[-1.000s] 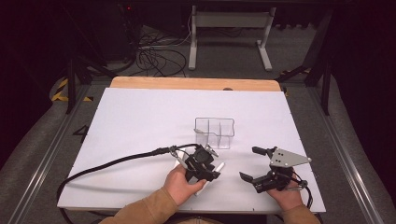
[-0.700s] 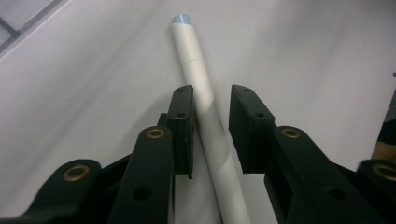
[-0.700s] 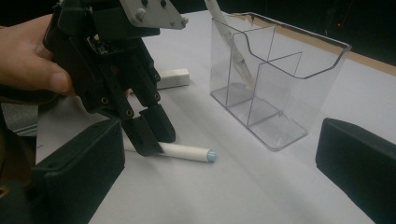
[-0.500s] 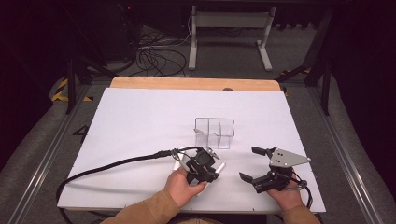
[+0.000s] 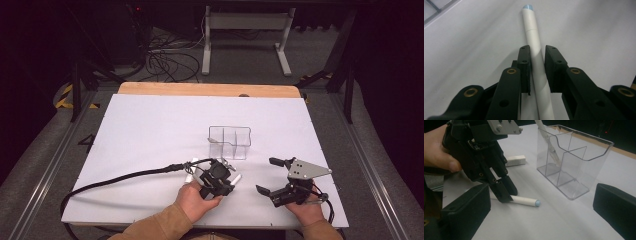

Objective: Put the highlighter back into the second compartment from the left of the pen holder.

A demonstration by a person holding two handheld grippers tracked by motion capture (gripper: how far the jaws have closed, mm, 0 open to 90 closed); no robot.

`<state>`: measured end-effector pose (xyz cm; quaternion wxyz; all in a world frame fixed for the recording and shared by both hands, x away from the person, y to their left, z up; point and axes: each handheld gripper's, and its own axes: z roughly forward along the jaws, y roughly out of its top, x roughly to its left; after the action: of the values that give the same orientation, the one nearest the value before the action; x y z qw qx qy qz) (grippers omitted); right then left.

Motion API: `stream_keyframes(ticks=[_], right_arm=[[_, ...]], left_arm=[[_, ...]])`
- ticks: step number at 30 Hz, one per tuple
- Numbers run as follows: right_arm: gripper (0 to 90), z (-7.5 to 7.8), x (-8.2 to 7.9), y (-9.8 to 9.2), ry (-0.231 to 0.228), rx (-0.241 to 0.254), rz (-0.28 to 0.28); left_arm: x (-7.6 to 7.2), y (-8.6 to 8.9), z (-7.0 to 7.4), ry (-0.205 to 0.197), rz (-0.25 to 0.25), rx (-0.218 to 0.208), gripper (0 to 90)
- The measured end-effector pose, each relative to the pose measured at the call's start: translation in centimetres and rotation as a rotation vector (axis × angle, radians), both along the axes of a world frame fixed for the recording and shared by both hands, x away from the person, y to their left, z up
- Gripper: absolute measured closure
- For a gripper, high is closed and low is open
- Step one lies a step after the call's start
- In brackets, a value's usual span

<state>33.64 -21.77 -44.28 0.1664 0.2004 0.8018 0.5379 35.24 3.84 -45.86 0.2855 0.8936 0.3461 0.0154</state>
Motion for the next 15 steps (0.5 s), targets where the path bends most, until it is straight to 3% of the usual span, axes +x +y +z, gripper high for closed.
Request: stream_keyframes(ticks=[10,15], right_arm=[[1.8,-0.02,-0.02,-0.01,-0.003,-0.003,0.0],[1.8,0.02,-0.05,-0.04,-0.002,0.001,0.0]], left_arm=[[0.06,0.08,0.07,0.0,0.0,0.003,78.2],[0.0,0.39,0.71,-0.03,0.004,-0.012,78.3]])
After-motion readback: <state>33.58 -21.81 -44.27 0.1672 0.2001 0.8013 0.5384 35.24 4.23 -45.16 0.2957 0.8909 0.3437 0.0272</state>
